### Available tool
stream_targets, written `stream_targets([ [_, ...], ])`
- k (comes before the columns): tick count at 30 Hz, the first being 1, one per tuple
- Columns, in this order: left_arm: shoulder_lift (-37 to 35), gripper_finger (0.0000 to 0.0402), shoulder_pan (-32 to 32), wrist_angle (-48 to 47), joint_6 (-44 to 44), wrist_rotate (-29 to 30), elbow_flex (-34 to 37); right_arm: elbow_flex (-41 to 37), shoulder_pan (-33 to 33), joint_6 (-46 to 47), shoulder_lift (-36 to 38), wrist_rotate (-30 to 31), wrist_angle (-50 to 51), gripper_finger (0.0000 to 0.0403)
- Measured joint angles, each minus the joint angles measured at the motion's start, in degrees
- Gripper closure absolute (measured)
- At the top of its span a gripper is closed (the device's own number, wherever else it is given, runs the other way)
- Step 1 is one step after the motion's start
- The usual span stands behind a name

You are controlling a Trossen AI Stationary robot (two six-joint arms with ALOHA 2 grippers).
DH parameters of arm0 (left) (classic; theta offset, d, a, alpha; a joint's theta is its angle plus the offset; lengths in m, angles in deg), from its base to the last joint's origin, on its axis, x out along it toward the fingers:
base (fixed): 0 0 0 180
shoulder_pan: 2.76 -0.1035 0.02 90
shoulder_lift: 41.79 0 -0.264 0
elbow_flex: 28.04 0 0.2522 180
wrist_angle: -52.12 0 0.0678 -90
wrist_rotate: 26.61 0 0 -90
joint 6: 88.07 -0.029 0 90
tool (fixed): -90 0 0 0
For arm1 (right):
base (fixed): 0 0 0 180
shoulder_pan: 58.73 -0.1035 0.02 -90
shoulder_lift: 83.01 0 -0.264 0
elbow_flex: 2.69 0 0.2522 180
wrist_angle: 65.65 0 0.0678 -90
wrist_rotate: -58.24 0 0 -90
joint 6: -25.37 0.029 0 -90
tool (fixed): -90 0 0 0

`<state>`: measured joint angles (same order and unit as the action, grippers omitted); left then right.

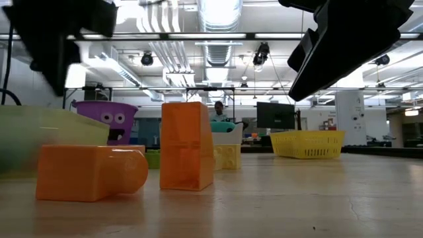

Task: Pick & Place Toys
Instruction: Put the green game piece into the light yellow bin

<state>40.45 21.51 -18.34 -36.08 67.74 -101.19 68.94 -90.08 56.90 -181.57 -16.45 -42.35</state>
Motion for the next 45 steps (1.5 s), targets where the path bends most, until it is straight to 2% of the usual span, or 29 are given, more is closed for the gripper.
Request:
stream_targets([
  [3,0.0,0.015,0.3,2.4,-12.4,7.6,-2.9,0.0,0.0,0.0,0.0,-0.2,0.0,0.0384],
  [6,0.9,0.017,0.7,9.9,-22.8,13.3,-4.4,0.0,0.0,0.0,0.0,-0.2,0.0,0.0384],
  [9,3.3,0.0196,-2.2,14.2,-20.0,14.1,-6.5,0.0,0.0,0.6,0.0,-0.4,0.0,0.0384],
  [12,6.1,0.0217,-6.3,12.9,-14.1,11.8,-8.2,0.0,0.0,0.8,0.0,-0.4,0.0,0.0384],
  [15,8.6,0.0227,-8.7,13.4,-14.0,9.4,-8.1,0.0,-0.1,3.1,0.1,-0.4,0.5,0.0384],
  [22,14.0,0.0228,-11.4,14.9,-18.7,8.2,-7.9,0.0,-0.4,4.8,0.7,-0.4,3.8,0.0384],
  [26,16.5,0.0208,-12.4,16.7,-19.7,4.1,-7.9,0.0,-0.4,4.7,0.7,0.0,4.0,0.0384],
  [34,18.6,0.0124,-13.6,16.7,-20.1,0.1,-7.9,0.0,-0.4,5.0,0.7,1.3,7.0,0.0384],
  [38,19.0,0.0115,-13.8,16.8,-20.1,2.8,-7.9,0.0,-0.4,5.2,0.7,1.4,7.4,0.0384],
  [45,20.5,0.0114,-13.8,18.1,-20.3,3.4,-7.8,0.0,-0.5,5.1,0.7,1.3,7.5,0.0384],
])
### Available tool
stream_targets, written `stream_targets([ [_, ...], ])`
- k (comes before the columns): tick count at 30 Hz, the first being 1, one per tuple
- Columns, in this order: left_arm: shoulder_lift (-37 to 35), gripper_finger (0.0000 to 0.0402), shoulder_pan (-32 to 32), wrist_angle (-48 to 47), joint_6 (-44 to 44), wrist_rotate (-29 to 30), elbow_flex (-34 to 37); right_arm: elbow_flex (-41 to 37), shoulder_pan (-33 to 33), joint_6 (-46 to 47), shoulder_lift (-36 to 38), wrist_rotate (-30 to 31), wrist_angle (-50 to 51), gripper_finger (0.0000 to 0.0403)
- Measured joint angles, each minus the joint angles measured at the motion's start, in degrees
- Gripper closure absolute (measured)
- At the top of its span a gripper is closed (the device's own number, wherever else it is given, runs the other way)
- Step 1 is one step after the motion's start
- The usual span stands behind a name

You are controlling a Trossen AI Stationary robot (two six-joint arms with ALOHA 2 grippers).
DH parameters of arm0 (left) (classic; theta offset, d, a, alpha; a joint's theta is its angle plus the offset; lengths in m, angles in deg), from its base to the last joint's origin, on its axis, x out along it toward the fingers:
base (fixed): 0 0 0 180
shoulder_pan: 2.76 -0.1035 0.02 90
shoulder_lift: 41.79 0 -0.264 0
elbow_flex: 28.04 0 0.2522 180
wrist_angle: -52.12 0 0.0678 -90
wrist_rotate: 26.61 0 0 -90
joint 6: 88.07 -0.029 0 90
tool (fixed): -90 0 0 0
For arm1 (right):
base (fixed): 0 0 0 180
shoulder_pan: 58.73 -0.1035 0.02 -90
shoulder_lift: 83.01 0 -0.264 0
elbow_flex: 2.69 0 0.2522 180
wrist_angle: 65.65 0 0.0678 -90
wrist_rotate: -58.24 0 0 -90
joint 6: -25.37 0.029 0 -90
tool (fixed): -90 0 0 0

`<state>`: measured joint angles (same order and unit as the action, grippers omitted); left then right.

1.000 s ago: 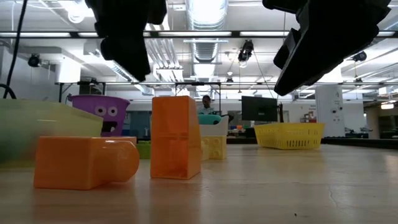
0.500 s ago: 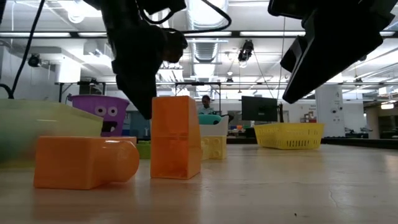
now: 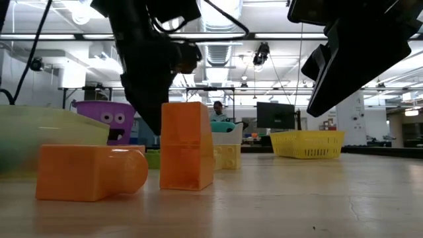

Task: Pick & Place Toys
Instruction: Put the green game piece into the light yellow bin

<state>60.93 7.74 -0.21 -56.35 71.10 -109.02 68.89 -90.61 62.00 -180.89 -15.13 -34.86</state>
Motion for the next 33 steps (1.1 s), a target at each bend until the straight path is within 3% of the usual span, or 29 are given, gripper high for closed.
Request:
stream_targets([
  [33,8.1,0.0114,0.2,1.8,0.3,-2.2,-0.1,1.0,-0.2,-1.6,0.0,-0.1,0.2,0.0384],
])
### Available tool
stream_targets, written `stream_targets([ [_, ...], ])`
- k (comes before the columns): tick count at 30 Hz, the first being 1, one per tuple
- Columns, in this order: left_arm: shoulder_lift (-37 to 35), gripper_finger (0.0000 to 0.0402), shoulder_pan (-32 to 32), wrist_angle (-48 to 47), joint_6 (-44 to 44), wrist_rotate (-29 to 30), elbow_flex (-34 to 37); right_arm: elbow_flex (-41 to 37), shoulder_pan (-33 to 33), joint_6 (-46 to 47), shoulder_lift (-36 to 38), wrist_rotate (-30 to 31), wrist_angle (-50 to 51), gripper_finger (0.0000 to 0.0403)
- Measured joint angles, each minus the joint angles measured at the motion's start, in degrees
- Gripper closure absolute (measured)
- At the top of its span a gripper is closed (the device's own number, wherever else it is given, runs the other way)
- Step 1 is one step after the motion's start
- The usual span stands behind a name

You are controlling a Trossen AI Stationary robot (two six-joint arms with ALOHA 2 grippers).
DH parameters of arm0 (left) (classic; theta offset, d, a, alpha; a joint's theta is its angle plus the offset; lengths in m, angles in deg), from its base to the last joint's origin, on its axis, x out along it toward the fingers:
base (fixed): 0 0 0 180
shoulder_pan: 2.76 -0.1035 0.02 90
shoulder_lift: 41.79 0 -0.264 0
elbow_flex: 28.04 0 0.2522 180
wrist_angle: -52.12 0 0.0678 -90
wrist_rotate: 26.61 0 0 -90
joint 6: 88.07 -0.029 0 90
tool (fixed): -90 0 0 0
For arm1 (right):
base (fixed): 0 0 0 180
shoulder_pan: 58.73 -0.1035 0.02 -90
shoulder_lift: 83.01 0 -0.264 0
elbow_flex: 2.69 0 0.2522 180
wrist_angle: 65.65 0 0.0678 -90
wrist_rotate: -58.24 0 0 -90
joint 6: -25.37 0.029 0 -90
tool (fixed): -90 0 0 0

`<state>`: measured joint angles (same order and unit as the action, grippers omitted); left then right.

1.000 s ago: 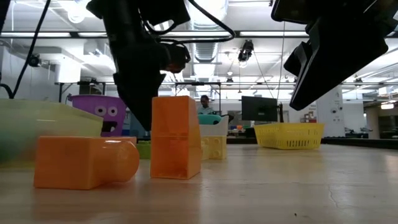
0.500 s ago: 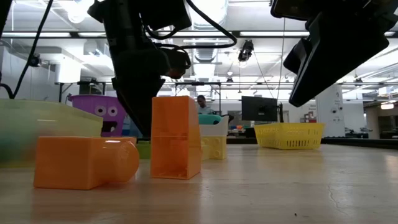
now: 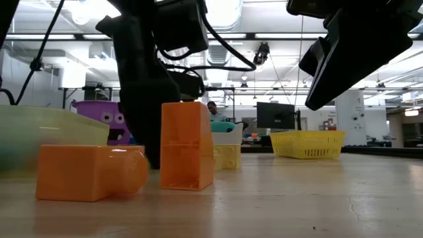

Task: Pick & Place Toys
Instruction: Put the green game piece into the light yellow bin

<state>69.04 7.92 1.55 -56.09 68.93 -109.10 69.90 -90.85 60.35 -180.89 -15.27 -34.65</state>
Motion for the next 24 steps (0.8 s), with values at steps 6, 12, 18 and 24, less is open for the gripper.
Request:
stream_targets([
  [6,0.1,0.0147,-0.1,0.6,-0.1,-0.8,0.0,0.0,0.0,-0.7,0.0,0.0,0.0,0.0384],
  [12,0.2,0.026,-0.3,1.2,-1.6,-1.5,0.0,0.0,0.0,-0.2,0.0,-0.1,0.0,0.0384],
  [18,-0.1,0.0275,-0.4,1.1,-2.0,-1.5,0.0,0.0,0.0,0.8,0.0,-0.2,0.0,0.0384],
  [24,-2.3,0.0275,-0.5,-0.2,-2.2,-1.0,0.2,0.0,0.0,0.6,0.0,-0.2,-0.2,0.0384],
])
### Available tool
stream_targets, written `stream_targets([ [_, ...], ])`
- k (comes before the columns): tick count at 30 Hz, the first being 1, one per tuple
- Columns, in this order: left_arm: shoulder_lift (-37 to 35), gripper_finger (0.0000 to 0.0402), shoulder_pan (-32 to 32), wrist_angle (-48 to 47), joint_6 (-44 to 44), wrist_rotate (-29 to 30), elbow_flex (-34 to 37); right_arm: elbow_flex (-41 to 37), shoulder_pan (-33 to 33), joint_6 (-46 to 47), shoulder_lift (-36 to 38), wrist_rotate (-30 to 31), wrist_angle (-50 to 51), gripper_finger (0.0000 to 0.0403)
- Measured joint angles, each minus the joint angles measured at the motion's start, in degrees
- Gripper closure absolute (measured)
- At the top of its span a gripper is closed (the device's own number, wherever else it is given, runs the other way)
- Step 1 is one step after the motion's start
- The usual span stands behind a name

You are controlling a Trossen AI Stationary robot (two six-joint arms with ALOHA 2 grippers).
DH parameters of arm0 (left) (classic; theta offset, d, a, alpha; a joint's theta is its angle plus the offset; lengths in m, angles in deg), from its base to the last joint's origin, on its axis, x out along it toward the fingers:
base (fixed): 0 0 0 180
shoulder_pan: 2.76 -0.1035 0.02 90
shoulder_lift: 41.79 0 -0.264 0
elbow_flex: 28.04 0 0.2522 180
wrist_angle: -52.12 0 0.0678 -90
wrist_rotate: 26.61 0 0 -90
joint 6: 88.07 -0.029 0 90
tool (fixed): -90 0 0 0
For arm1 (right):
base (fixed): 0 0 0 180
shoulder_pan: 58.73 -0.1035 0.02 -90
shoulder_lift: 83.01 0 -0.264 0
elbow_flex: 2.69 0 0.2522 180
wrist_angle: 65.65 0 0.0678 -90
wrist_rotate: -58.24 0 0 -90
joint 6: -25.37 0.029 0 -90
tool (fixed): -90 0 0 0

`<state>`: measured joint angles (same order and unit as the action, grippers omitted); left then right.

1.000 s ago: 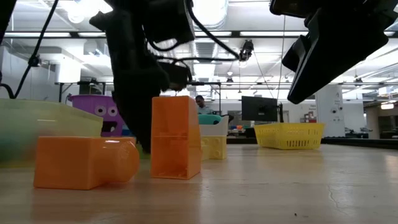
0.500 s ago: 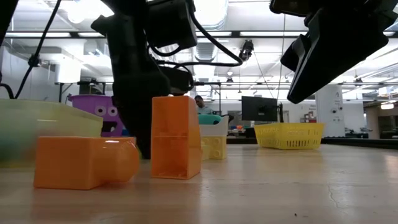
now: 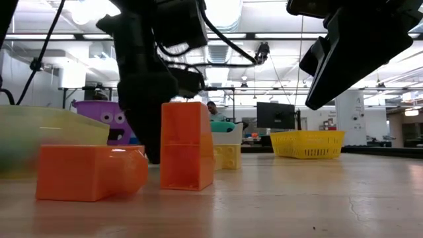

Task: Pick & Place Toys
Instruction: Put the green game piece into the light yellow bin

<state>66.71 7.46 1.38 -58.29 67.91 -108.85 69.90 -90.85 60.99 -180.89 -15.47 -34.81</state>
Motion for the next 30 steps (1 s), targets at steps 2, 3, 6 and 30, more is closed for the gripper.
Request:
stream_targets([
  [2,-2.2,0.0275,-0.2,-0.7,0.0,0.2,0.0,0.0,0.0,-0.1,0.0,0.0,-0.1,0.0384],
  [3,-3.3,0.0275,-0.2,-1.4,0.0,0.2,-0.1,0.0,0.0,-0.1,0.0,0.0,0.0,0.0384],
  [6,-7.4,0.0275,-0.3,-3.9,0.1,0.1,-0.1,0.0,0.0,-0.1,0.0,0.0,0.1,0.0384],
  [30,-31.1,0.0275,-0.5,-41.6,34.6,0.4,7.4,0.0,-0.1,0.4,0.0,-0.1,-1.8,0.0384],
])
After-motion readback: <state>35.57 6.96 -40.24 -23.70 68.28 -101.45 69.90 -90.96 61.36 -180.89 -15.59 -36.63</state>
